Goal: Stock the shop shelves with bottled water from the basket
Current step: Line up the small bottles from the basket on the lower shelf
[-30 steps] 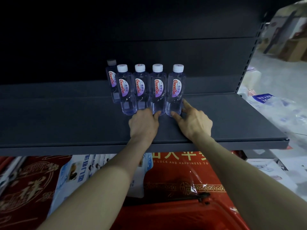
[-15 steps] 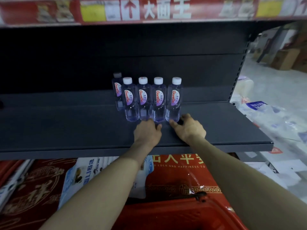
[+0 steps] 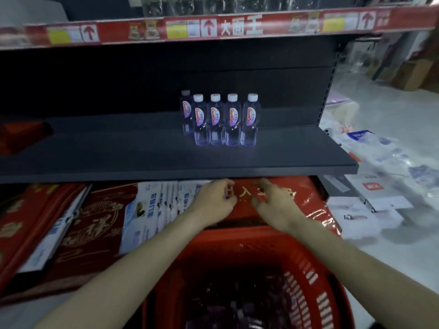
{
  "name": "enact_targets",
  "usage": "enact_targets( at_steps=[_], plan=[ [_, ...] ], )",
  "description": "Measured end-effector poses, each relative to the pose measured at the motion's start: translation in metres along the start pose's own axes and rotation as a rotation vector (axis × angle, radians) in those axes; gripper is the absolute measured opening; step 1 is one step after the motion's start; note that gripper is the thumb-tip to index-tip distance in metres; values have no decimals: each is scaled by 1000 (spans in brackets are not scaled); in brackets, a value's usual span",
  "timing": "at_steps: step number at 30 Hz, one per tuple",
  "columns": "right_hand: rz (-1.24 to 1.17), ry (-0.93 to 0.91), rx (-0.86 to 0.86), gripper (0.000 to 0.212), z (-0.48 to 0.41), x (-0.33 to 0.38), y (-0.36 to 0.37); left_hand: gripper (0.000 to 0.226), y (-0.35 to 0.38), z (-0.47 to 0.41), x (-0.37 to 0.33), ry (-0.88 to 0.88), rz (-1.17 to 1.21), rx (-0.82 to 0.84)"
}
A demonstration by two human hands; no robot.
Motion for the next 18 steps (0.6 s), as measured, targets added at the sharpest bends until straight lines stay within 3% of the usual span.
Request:
enact_targets(
  at_steps=[9,16,18],
  plan=[
    [83,-26,349,38,78,-38,77,35,52,84,65,-90,-76,216],
    [151,-6,436,36,83,-56,95,39,67,90,95,-137,-165,360],
    [163,27,521,34,86,-63,99,44,71,90,98,-154,-233,476]
  ],
)
Point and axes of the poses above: each hand's wrist, its own z-axis away from the middle knuckle, its own y-axis out of the palm, x = y × z, the point moved 1 cm from there along -z, towards the middle knuckle, and after that the axes turned 3 degrees about z, right-handed, at the moved point
